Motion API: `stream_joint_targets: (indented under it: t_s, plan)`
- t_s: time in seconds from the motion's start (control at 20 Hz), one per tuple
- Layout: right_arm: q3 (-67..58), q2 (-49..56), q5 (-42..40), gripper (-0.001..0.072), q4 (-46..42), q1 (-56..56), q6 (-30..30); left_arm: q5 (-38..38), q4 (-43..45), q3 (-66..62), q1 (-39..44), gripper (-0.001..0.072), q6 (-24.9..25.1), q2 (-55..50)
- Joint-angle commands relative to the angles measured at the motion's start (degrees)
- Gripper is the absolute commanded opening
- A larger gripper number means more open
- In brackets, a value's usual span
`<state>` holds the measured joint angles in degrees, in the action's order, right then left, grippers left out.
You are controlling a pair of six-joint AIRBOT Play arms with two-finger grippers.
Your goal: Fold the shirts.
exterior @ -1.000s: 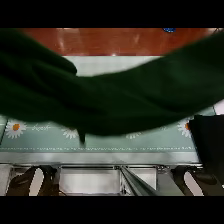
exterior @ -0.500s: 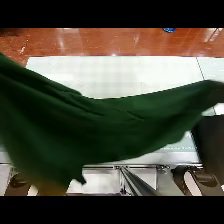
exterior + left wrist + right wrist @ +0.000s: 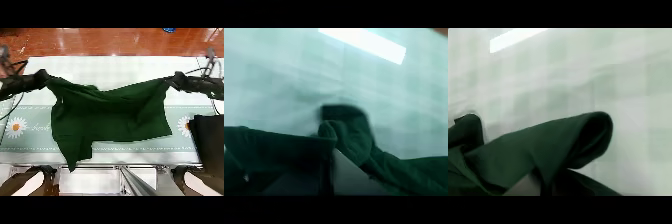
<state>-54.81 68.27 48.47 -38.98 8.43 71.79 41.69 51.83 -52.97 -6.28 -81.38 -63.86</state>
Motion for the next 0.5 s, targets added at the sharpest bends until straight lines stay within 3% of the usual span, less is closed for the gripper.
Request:
stream_joint_targets:
  t_s: [0.0, 0.05, 0.25, 0.35, 0.45]
  plan:
    - [-9.2, 15.6, -1.3, 0.0401, 5.9, 0.6, 0.4, 6.3, -3.0, -8.1, 0.3, 0.0279, -0.3, -13.4]
    - [-11.8, 17.3, 0.1, 0.0409, 5.4, 1.5, 1.8, 10.5, -2.2, -11.4, -0.2, 0.0502, -0.5, -15.3]
    - [-18.8, 15.4, 11.5, 0.0408, 0.4, 10.4, 2.4, 30.9, 10.0, -22.3, -8.1, 0.0511, -2.9, -15.3]
    - [-18.0, 11.8, 18.2, 0.0408, -4.2, 14.7, -0.6, 35.4, 12.6, -20.5, -13.6, 0.0511, -3.8, -11.9]
    - [-13.0, 6.8, 22.8, 0.0408, -13.4, 15.7, -0.5, 35.1, 9.7, -13.3, -17.3, 0.0511, -4.3, -7.1]
